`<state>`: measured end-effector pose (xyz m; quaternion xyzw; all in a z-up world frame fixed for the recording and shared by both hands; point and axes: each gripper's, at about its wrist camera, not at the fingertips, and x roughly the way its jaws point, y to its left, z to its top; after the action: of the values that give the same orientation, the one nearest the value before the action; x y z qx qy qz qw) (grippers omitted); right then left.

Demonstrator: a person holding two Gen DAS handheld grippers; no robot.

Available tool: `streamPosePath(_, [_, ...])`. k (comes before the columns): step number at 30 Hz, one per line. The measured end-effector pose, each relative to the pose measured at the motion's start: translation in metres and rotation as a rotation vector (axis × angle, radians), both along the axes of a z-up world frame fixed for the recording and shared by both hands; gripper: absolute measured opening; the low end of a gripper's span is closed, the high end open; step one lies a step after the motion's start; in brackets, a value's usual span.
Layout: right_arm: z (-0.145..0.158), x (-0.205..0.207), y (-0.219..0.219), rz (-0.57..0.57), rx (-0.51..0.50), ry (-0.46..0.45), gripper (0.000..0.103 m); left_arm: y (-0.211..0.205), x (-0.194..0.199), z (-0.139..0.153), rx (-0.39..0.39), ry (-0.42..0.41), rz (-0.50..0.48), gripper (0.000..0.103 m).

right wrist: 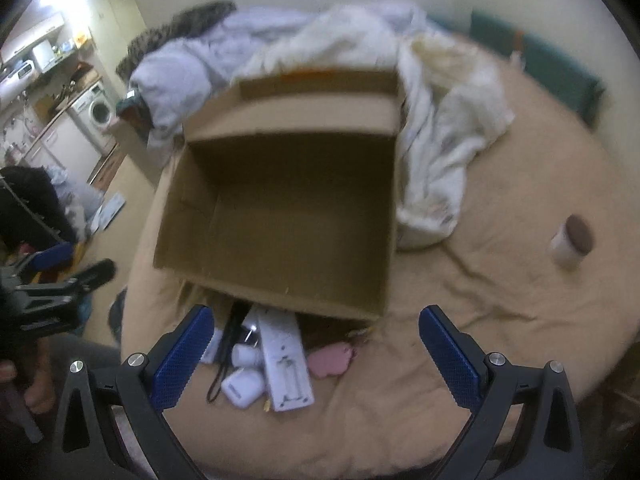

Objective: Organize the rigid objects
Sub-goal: 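Grasp the small white pill bottle with the left gripper while the right grasps the white remote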

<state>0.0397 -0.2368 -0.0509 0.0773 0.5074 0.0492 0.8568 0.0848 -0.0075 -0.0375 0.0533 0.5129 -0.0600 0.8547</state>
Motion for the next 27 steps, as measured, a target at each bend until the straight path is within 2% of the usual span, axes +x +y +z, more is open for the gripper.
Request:
streamPosePath(5, [-0.025, 0.016, -0.007, 0.013, 0.047, 0.070, 0.103, -0.013, 0.011, -0.033, 0.019, 0.101, -0.058, 0.102])
streamPosePath(11, [-0.061, 0.028, -0.016, 0.010, 0.143, 0.157, 0.103, -0.017, 0.035, -0.085, -0.019, 0.320, -0.033, 0.101])
streamPosePath(13, [-0.076, 0.030, -0.019, 0.002, 0.163, 0.209, 0.103, -0.018, 0.037, -0.103, -0.031, 0.371, -0.024, 0.081])
streamPosePath(15, [-0.084, 0.031, -0.022, -0.008, 0.193, 0.238, 0.103, -0.020, 0.038, -0.120, -0.036, 0.428, -0.023, 0.075])
streamPosePath(18, [-0.090, 0.031, -0.020, 0.011, 0.231, 0.260, 0.103, -0.026, 0.033, -0.138, -0.060, 0.501, -0.042, 0.072])
streamPosePath(20, [-0.095, 0.031, -0.014, 0.049, 0.276, 0.280, 0.098, -0.031, 0.029, -0.146, -0.045, 0.508, -0.061, 0.071])
streamPosePath(22, [-0.099, 0.032, -0.007, 0.088, 0.303, 0.301, 0.091, -0.034, 0.027, -0.151, -0.023, 0.505, -0.074, 0.057])
streamPosePath(24, [-0.105, 0.034, 0.004, 0.139, 0.310, 0.334, 0.081, -0.035, 0.025, -0.158, -0.025, 0.522, -0.065, 0.056])
streamPosePath(27, [-0.117, 0.039, 0.012, 0.171, 0.287, 0.373, 0.080, -0.036, 0.023, -0.165, -0.042, 0.531, -0.065, 0.052])
